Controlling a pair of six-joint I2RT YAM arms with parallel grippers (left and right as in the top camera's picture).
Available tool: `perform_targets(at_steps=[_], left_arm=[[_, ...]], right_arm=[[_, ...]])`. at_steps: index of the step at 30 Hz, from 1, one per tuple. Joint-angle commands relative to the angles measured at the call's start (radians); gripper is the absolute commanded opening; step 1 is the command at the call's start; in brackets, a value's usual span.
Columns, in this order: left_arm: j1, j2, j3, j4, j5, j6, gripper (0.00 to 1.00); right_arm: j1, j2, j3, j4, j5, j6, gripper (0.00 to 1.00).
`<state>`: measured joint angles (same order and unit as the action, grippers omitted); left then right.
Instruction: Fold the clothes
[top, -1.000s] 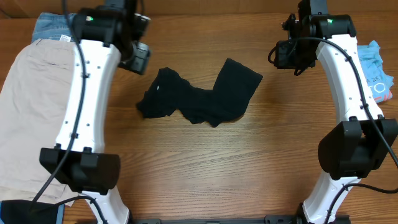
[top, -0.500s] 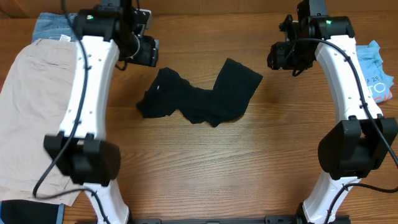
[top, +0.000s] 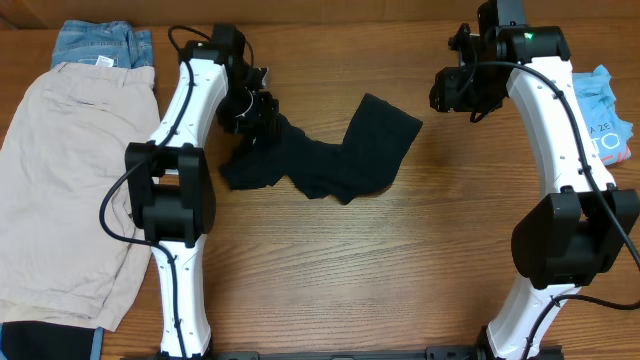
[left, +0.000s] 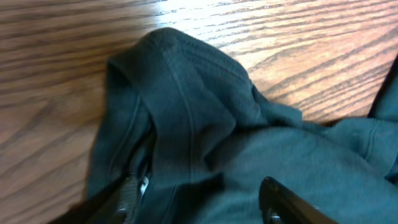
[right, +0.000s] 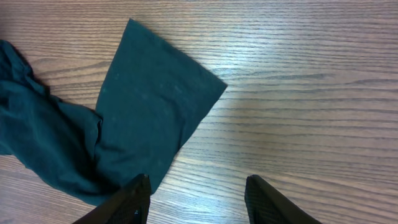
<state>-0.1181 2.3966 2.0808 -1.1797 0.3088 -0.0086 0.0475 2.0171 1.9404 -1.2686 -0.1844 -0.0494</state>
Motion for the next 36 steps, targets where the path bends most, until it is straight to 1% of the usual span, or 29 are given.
perform_targets(at_steps=[1,5,6,7,8,12,17,20,23,25,26,27,29,30,31,33,34,35,36], left_arm=[[-0.011,0.02,0.004,0.012,0.087,-0.014,0.53],[-0.013,0.013,0.008,0.04,0.148,-0.014,0.38],[-0.013,0.013,0.012,0.041,0.153,-0.013,0.3],[-0.013,0.013,0.016,0.04,0.157,-0.013,0.11],[-0.012,0.013,0.024,0.034,0.163,-0.013,0.04],[-0.003,0.001,0.122,-0.032,0.171,0.011,0.04],[0.002,-0.028,0.32,-0.136,0.151,0.013,0.04],[-0.002,-0.032,0.414,-0.185,0.203,0.04,0.04],[-0.002,-0.049,0.523,-0.2,0.213,0.047,0.04],[0.008,-0.08,0.648,-0.195,0.214,0.047,0.04],[0.011,-0.089,0.677,-0.192,0.216,0.047,0.04],[0.019,-0.113,0.747,-0.189,0.228,0.056,0.04],[0.029,-0.151,0.827,-0.201,0.248,0.086,0.04],[0.034,-0.18,0.872,-0.221,0.221,0.111,0.04],[0.036,-0.203,0.897,-0.241,0.16,0.117,0.04],[0.04,-0.247,0.917,-0.291,-0.081,0.083,0.04],[0.041,-0.256,0.917,-0.317,-0.173,0.064,0.04],[0.041,-0.259,0.917,-0.362,-0.246,0.061,0.04],[0.041,-0.255,0.912,-0.393,-0.273,0.061,0.04]], right_arm=[[0.003,-0.005,-0.004,0.003,-0.012,-0.006,0.53],[0.003,-0.005,-0.004,0.003,-0.012,-0.006,0.52],[0.003,-0.005,-0.004,0.002,-0.012,-0.006,0.52],[0.003,-0.005,-0.004,0.002,-0.012,-0.006,0.52],[0.003,-0.005,-0.004,0.002,-0.012,-0.006,0.52],[0.003,-0.005,-0.004,0.002,-0.012,-0.006,0.52],[0.003,-0.005,-0.004,0.003,-0.012,-0.006,0.52],[0.003,-0.005,-0.004,-0.001,-0.012,-0.006,0.52],[0.003,-0.005,-0.004,0.0,-0.011,-0.006,0.52],[0.001,-0.005,-0.004,0.0,-0.011,-0.006,0.52],[0.0,-0.005,-0.004,-0.001,-0.011,-0.006,0.52],[0.0,-0.005,-0.004,-0.001,-0.011,-0.006,0.52],[0.001,-0.005,-0.004,0.0,-0.011,-0.006,0.52],[0.001,-0.005,-0.004,0.0,-0.011,-0.006,0.52],[0.001,-0.005,-0.004,0.001,-0.011,-0.006,0.52],[0.001,-0.005,-0.004,0.001,-0.011,-0.006,0.52],[0.001,-0.005,-0.004,0.002,-0.012,-0.006,0.52],[0.001,-0.005,-0.004,0.007,-0.012,-0.006,0.52],[0.001,-0.005,-0.004,0.01,-0.013,-0.006,0.52]])
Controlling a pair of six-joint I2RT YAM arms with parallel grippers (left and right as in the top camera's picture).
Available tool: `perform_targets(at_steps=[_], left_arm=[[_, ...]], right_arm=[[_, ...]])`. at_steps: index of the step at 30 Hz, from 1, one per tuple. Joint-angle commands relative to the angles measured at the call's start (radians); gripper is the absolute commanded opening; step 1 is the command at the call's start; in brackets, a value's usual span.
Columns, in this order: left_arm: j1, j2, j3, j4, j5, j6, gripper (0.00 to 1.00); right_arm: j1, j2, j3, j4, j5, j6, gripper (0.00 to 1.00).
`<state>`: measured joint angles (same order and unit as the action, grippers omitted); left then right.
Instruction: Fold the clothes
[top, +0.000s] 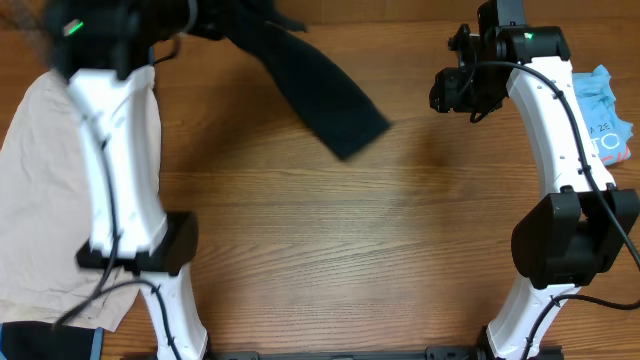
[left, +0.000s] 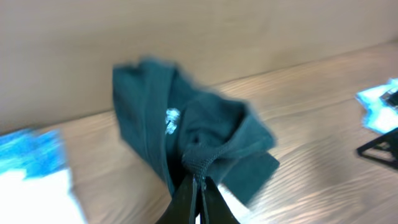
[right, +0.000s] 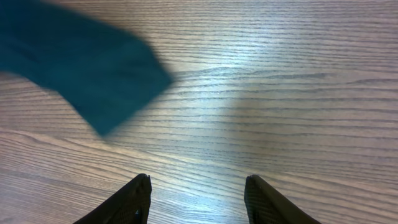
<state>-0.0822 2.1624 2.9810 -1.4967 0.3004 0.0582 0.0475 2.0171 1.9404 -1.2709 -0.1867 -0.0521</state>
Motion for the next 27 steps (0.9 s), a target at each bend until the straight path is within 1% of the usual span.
perform_targets(at_steps=[1,3,5,6,9,14,17,19,20,24,27], left_arm=[[0.005,-0.009,-0.012,-0.113,-0.292,-0.006,0.04],[0.005,0.006,-0.047,-0.136,-0.309,-0.006,0.04],[0.005,0.025,-0.093,-0.166,-0.317,-0.006,0.08],[0.005,0.036,-0.124,-0.18,-0.323,-0.006,0.09],[0.005,0.053,-0.235,-0.193,-0.336,-0.007,0.05],[0.005,0.058,-0.433,-0.193,-0.337,-0.005,0.06],[0.005,0.058,-0.505,-0.177,-0.342,-0.003,0.04],[0.005,0.058,-0.531,-0.146,-0.341,-0.014,0.04],[0.005,0.058,-0.537,-0.133,-0.341,-0.015,0.06],[0.005,0.058,-0.562,-0.071,-0.34,-0.039,0.22],[0.005,0.061,-0.601,-0.018,-0.325,-0.037,0.26]], right_arm=[[0.003,-0.005,-0.004,0.012,-0.023,-0.004,0.53],[0.005,-0.005,-0.004,0.008,-0.032,-0.004,0.53],[0.006,-0.005,-0.004,0.002,-0.032,-0.005,0.53],[0.005,-0.005,-0.004,0.001,-0.032,-0.005,0.53],[0.005,-0.005,-0.004,0.002,-0.032,-0.005,0.53],[0.005,-0.005,-0.004,0.006,-0.032,-0.005,0.53],[0.005,-0.005,-0.004,0.008,-0.032,-0.004,0.53],[0.005,-0.005,-0.004,0.008,-0.032,-0.004,0.53],[0.005,-0.005,-0.004,0.008,-0.032,-0.004,0.53],[0.005,-0.005,-0.004,0.007,-0.032,-0.004,0.53],[0.005,-0.005,-0.004,0.004,-0.032,-0.004,0.53]])
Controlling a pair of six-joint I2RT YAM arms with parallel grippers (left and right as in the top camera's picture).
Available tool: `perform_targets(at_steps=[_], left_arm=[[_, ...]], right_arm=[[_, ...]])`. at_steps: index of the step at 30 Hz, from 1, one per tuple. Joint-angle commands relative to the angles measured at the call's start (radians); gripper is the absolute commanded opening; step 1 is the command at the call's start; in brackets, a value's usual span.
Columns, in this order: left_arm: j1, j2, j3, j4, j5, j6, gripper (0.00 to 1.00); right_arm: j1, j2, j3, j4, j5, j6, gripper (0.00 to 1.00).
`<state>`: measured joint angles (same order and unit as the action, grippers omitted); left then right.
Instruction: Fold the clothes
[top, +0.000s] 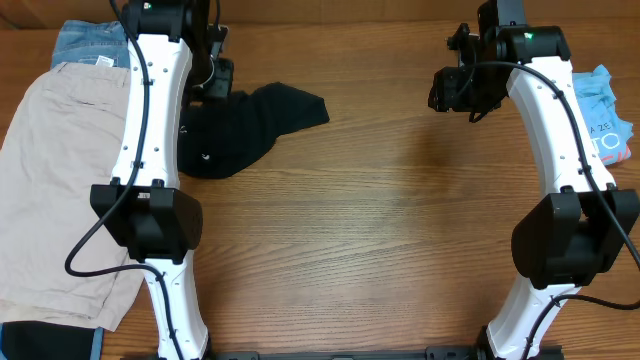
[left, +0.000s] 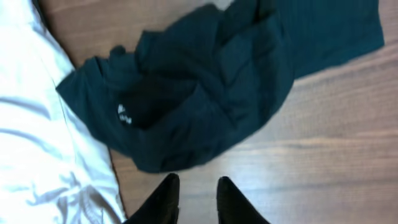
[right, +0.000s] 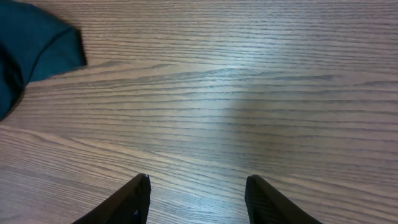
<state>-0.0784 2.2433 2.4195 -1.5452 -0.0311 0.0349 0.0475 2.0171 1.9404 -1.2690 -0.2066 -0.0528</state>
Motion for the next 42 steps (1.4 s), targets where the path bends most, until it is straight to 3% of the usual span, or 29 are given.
perform_targets(at_steps=[1,14,27,42], left_arm=[[-0.001,-0.015,-0.059,0.05,0.011,-0.01,0.27],[-0.018,0.113,-0.246,0.211,0.014,0.056,0.28],[-0.054,0.125,-0.338,0.341,0.018,0.036,0.33],[-0.054,0.124,-0.382,0.383,-0.132,-0.039,0.27]], right_arm=[[0.005,-0.005,-0.004,0.0,-0.012,-0.003,0.53],[0.005,-0.005,-0.004,-0.019,-0.012,-0.003,0.53],[0.005,-0.005,-0.004,-0.02,-0.012,-0.003,0.53],[0.005,-0.005,-0.004,-0.021,-0.012,-0.003,0.53]])
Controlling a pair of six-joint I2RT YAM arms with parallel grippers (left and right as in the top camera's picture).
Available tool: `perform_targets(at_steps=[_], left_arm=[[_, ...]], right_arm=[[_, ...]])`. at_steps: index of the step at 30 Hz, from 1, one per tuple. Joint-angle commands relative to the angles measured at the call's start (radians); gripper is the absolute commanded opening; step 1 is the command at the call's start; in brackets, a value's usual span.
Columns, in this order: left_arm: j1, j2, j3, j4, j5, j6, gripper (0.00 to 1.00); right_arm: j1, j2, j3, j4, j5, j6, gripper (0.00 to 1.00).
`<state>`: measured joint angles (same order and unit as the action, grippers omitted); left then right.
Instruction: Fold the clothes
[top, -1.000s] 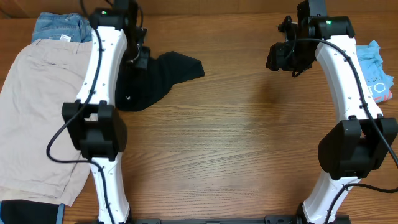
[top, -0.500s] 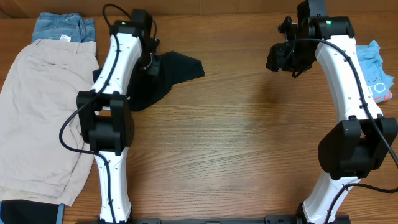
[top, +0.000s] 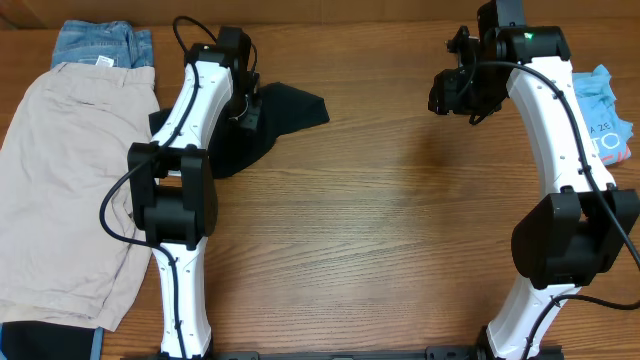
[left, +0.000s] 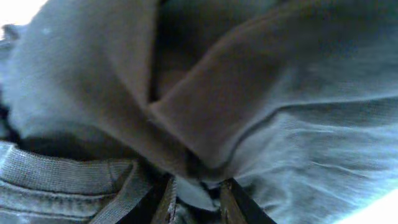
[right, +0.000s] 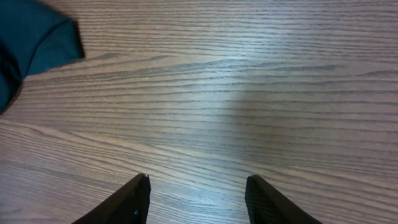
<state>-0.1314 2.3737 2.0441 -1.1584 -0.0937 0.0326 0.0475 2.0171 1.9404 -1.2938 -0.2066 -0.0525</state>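
Observation:
A black garment lies crumpled at the far left of the wooden table, next to the beige shorts. My left gripper is pressed down into it. The left wrist view is filled with the garment's dark folds. There the left gripper is narrowly open, with a fold of cloth lying between the fingertips. My right gripper hovers at the far right, and in its wrist view the right gripper stands wide open over bare wood. A corner of the black garment shows at that view's top left.
Beige shorts are spread along the left edge, overlapping blue jeans at the far corner. A light blue garment lies at the right edge behind the right arm. A dark item sits at the near left corner.
My left gripper was open above the black garment and is now down in its folds, with cloth between the fingers. The garment lies where it was. The right arm has not moved.
The black garment first lay crumpled mid-table, with my left gripper down on its left end. Then the gripper was shut on it and held it up toward the far left. Then the garment lay beside the beige shorts with the gripper open above it, and now down in it.

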Motion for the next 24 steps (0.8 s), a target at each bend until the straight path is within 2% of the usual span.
perform_targets(at_steps=[1,5,8,12,16,21,24], left_arm=[[-0.001,-0.006,-0.006,-0.006,-0.069,-0.037,0.28],[0.0,-0.006,-0.007,-0.007,-0.067,-0.037,0.26],[0.0,-0.006,-0.007,-0.008,-0.066,-0.037,0.04],[-0.011,-0.006,0.011,-0.02,-0.061,-0.042,0.04],[-0.013,-0.027,0.102,-0.076,-0.044,-0.076,0.04],[-0.002,-0.105,0.33,-0.222,-0.038,-0.122,0.04],[-0.001,-0.183,0.464,-0.28,0.013,-0.096,0.04]], right_arm=[[0.005,-0.005,-0.004,0.004,-0.012,-0.004,0.53],[0.005,-0.005,-0.004,0.004,-0.012,-0.003,0.53],[0.005,-0.005,-0.004,0.004,-0.012,-0.004,0.53],[0.005,-0.005,-0.004,0.005,-0.012,-0.003,0.53],[0.005,-0.005,-0.004,0.005,-0.012,-0.003,0.53],[0.005,-0.005,-0.004,0.005,-0.012,-0.003,0.53],[0.005,-0.005,-0.004,0.008,-0.013,-0.004,0.53]])
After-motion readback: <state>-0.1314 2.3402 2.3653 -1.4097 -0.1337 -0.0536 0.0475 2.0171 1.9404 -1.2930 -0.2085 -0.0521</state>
